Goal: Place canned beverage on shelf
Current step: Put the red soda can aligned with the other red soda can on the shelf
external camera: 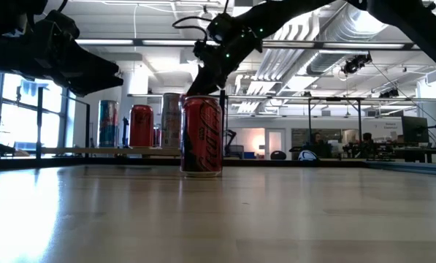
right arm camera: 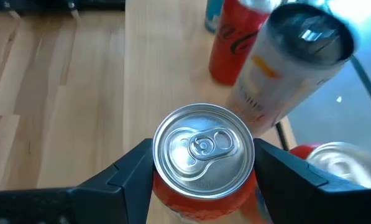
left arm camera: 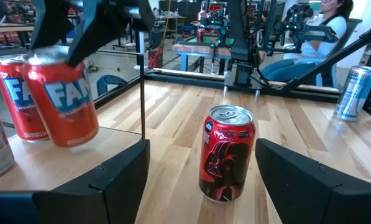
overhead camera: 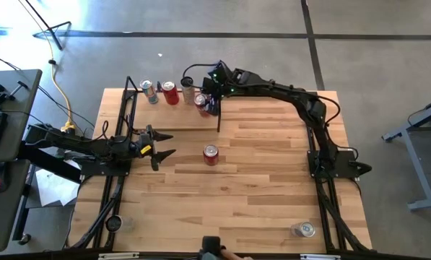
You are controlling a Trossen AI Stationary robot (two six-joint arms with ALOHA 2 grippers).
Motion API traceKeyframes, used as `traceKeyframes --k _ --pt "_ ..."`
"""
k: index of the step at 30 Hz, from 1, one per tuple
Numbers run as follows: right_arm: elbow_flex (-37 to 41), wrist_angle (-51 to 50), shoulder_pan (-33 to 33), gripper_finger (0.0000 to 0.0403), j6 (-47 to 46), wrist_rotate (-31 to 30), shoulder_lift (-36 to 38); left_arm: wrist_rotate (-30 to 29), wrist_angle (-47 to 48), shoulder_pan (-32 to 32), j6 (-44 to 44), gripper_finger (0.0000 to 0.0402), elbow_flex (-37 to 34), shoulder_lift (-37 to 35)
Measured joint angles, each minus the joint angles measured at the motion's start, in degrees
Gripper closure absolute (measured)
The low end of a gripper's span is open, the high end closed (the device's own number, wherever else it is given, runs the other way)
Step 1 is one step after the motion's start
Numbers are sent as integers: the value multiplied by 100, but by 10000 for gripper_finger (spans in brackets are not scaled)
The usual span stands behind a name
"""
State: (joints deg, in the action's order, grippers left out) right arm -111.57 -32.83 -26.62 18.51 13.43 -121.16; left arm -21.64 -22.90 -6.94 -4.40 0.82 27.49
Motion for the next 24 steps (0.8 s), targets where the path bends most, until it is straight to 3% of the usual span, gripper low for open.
traceKeyframes --k 10,24 --pt "-8 -18 -8 174 -28 0 -163 -5 -1 0 4 122 0 0" --pt "-33 -407 15 145 -328 -481 -77 -14 -2 -1 7 122 0 -2"
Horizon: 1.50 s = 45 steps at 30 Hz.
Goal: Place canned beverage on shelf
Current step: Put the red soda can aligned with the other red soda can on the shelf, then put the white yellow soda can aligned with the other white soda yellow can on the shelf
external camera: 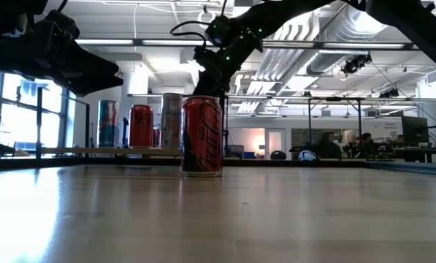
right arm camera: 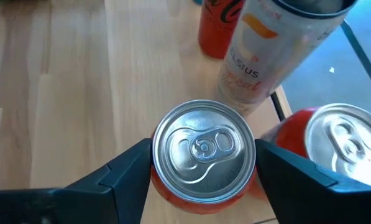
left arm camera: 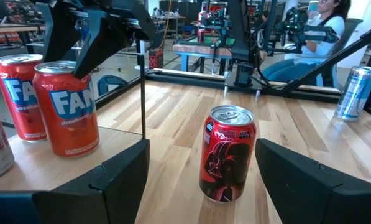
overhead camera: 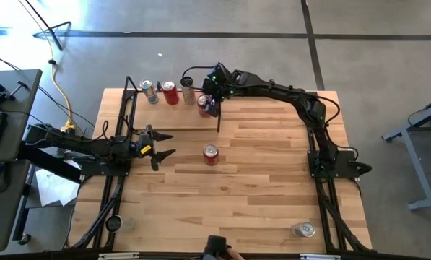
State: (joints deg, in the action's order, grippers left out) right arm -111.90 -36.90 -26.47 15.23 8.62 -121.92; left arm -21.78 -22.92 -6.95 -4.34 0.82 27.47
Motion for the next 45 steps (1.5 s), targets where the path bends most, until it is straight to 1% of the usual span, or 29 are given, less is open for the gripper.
traceKeyframes --k 4,6,13,17,22,27,32,35,37,40,42,44,45 --pt "-15 -96 32 144 4 -249 43 -14 -7 0 2 122 0 1" --pt "-100 -250 32 144 7 -264 43 -13 -7 0 2 122 0 0" --pt "-247 -261 51 143 5 -303 56 -11 -9 1 2 122 0 1" --pt "-243 -315 54 143 -281 -280 48 -11 -11 1 4 122 0 0" --pt "-248 -324 59 131 -338 -281 50 -9 -9 1 2 122 0 2" --pt "-738 -643 212 124 18 -667 47 -9 -9 1 2 122 0 2" --pt "-1271 -1121 401 130 163 -1020 54 -9 -23 1 4 122 0 2" --pt "-1338 -1361 440 158 88 -1369 54 -11 -80 1 4 122 0 0" --pt "-1338 -1561 452 192 73 -1494 54 -126 -88 0 3 122 0 0" --pt "-1338 -1713 599 263 222 -1645 54 -421 -85 0 -3 123 0 0" --pt "-1294 -1565 807 318 291 -1898 63 -584 -70 1 -41 130 0 0" --pt "-1292 -1401 999 373 318 -2067 63 -712 -37 1 -50 147 0 0" --pt "-1292 -1279 1083 387 340 -2063 65 -742 -19 1 -52 160 0 0"
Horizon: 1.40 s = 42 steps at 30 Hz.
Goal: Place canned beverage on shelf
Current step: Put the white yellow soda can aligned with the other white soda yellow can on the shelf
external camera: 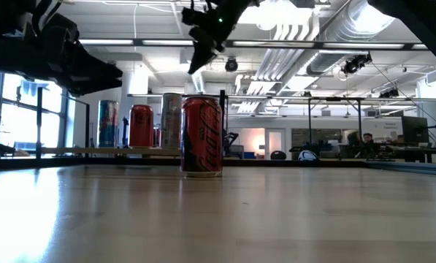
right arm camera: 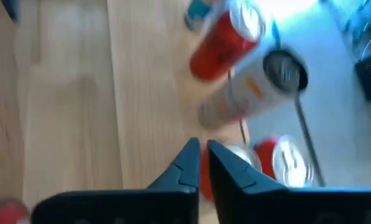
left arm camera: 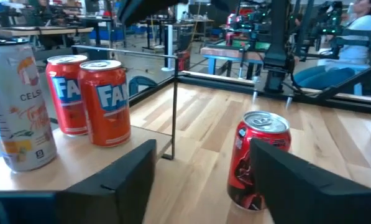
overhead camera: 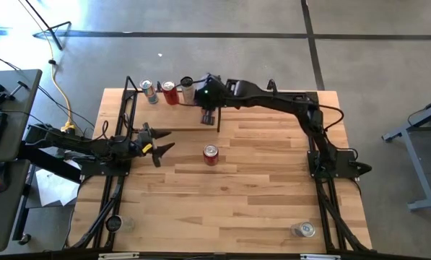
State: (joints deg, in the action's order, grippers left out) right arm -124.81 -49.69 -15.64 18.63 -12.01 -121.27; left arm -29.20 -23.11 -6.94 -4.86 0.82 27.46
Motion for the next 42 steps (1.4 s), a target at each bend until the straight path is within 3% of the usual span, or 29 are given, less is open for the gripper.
traceKeyframes --k 5,9,11,15,20,25,33,42 --pt "1 556 379 390 49 13 2 74 319 -2 47 258 102 2" --pt "2 796 724 399 53 44 7 433 657 -26 234 360 372 2" --pt "6 924 900 401 89 46 7 620 756 -86 347 391 517 2" --pt "369 1807 1190 402 138 99 34 649 1153 -255 499 388 829 2" --pt "1429 3247 1454 403 -17 162 74 598 1480 -425 512 399 1096 0" --pt "2495 4568 1848 403 -14 -218 227 596 1613 -547 511 401 1237 0" --pt "4498 6025 2314 403 -456 -766 1395 578 2664 -725 394 401 1998 408" --pt "6648 6839 3093 403 -1091 -1707 2799 623 4567 -1225 -286 401 3510 1752"
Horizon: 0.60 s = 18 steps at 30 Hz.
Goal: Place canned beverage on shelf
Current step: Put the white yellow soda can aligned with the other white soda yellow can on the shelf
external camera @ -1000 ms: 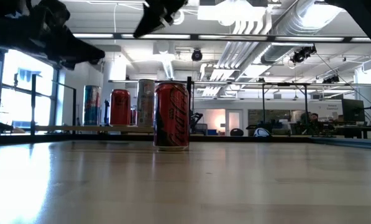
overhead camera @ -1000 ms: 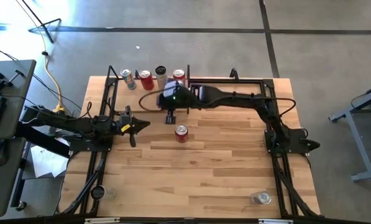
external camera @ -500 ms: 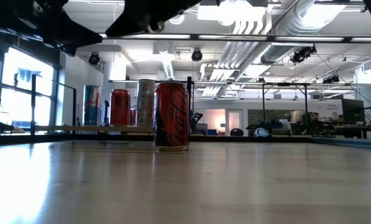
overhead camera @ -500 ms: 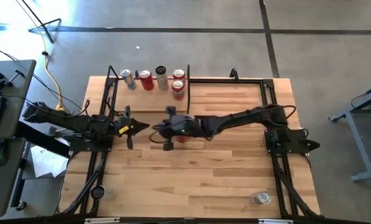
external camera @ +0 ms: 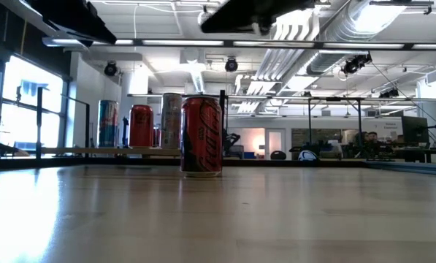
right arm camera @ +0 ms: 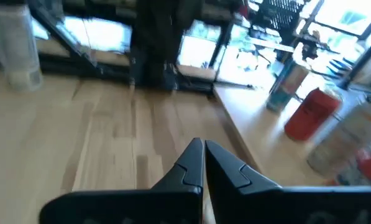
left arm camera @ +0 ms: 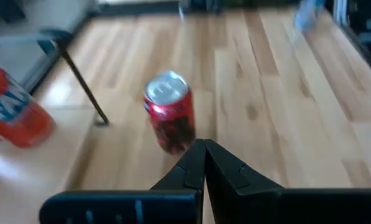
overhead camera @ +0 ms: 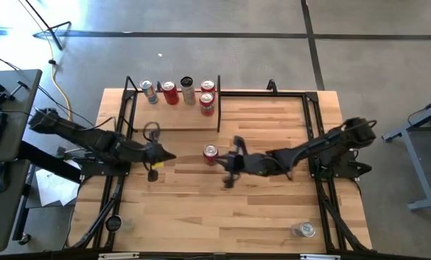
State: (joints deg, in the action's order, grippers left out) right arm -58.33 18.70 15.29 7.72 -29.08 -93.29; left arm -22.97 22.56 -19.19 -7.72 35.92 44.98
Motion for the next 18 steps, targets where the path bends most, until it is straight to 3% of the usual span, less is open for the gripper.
traceKeyframes --k 8,12,18 --pt "1188 840 761 403 -475 -999 489 100 1734 -965 -986 401 1284 1239" --pt "1366 1386 1025 403 -425 -1432 487 278 2453 -1530 -1602 401 1910 1728" --pt "1426 1636 1269 403 -384 -1594 485 439 3612 -2461 -2777 401 2872 2491"
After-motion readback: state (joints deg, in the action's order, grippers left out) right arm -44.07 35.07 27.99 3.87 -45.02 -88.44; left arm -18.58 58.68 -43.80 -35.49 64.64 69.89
